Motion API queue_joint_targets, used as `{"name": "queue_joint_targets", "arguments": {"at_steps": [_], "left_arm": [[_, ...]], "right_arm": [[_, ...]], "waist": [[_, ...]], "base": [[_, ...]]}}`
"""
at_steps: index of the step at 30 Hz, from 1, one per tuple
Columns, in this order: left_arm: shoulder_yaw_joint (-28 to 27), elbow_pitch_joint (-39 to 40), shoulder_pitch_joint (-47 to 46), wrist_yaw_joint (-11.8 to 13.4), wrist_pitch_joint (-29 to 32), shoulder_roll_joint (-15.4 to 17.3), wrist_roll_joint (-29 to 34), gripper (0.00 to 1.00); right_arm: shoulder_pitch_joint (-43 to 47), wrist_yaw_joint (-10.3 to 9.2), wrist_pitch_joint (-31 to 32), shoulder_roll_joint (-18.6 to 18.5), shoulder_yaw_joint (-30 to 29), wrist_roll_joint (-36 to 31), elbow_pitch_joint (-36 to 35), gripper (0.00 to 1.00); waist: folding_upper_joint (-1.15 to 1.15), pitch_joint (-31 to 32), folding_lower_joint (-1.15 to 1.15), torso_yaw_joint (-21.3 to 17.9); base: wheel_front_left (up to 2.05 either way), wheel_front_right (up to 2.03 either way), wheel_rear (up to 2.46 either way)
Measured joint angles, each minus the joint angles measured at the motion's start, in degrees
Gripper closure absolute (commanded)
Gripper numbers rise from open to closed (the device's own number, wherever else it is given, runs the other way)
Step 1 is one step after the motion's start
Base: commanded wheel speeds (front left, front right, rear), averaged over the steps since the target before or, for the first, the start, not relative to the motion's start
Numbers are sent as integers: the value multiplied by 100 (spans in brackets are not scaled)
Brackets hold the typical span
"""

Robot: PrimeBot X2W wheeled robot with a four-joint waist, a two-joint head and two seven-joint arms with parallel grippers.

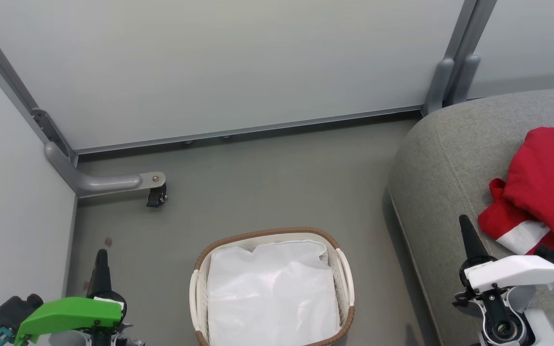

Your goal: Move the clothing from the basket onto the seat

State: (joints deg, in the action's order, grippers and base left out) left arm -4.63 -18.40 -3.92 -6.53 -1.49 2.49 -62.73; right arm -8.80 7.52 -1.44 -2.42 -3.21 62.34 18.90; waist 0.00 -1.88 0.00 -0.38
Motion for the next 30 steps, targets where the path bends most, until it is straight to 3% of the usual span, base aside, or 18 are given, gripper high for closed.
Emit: {"name": "queue_joint_targets", "arguments": {"at_steps": [30], "left_arm": [[-94,229,-82,-52,438,9,-1570,100]], "right_arm": [[116,-1,421,-16,-175,1589,-254,100]], "waist": [[0,80,0,17]], "base": [[0,0,0]]}}
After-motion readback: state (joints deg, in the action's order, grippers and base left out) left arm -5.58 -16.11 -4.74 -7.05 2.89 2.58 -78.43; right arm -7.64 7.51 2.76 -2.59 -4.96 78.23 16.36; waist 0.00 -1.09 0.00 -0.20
